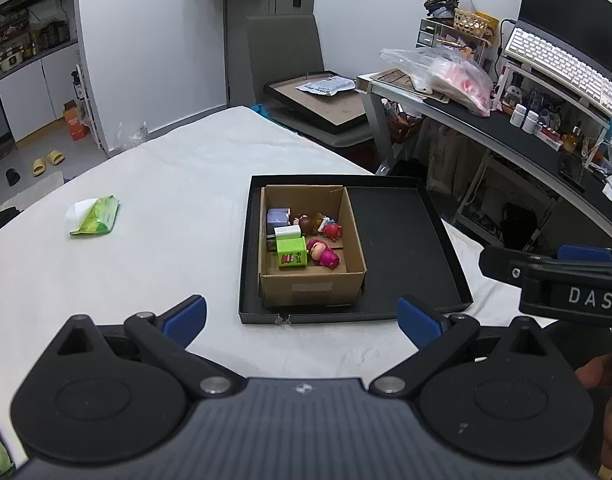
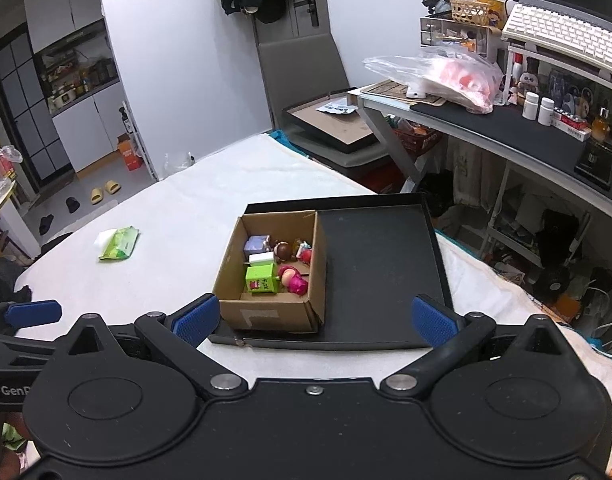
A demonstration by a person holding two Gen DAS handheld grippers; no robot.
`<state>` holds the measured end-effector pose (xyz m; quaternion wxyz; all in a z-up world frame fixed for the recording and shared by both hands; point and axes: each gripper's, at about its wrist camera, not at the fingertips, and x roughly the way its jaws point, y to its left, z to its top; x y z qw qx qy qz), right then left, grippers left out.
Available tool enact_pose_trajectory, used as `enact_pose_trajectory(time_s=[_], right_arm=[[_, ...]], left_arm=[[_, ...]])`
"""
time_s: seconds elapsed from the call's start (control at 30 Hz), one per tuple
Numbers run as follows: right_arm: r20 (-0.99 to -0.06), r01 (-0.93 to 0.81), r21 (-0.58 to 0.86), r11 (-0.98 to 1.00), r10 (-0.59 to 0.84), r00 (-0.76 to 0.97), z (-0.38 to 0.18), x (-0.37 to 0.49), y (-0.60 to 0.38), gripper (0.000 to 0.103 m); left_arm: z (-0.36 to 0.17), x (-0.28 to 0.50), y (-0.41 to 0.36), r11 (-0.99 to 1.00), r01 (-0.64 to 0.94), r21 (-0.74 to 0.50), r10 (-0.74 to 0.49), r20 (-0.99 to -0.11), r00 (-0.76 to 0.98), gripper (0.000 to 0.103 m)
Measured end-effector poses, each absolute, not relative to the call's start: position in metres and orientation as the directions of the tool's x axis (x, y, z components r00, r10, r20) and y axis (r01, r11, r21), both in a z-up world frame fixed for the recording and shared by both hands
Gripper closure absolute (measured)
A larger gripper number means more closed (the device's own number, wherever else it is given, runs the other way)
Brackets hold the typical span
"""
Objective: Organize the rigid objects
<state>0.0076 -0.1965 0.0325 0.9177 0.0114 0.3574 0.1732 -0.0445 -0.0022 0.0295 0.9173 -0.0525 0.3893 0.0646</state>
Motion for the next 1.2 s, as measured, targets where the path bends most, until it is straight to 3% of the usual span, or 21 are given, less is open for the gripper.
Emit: enact_pose_trajectory(time_s=[1.2], right_arm=[[-0.674,-0.308,0.105,0.946,0.296,0.677,0.022,0.012,-0.199,0.000]], left_arm=[[0.033,-0.041,0.015,0.980,-0.189,-0.063,0.089,-0.711,0.698,0.002]])
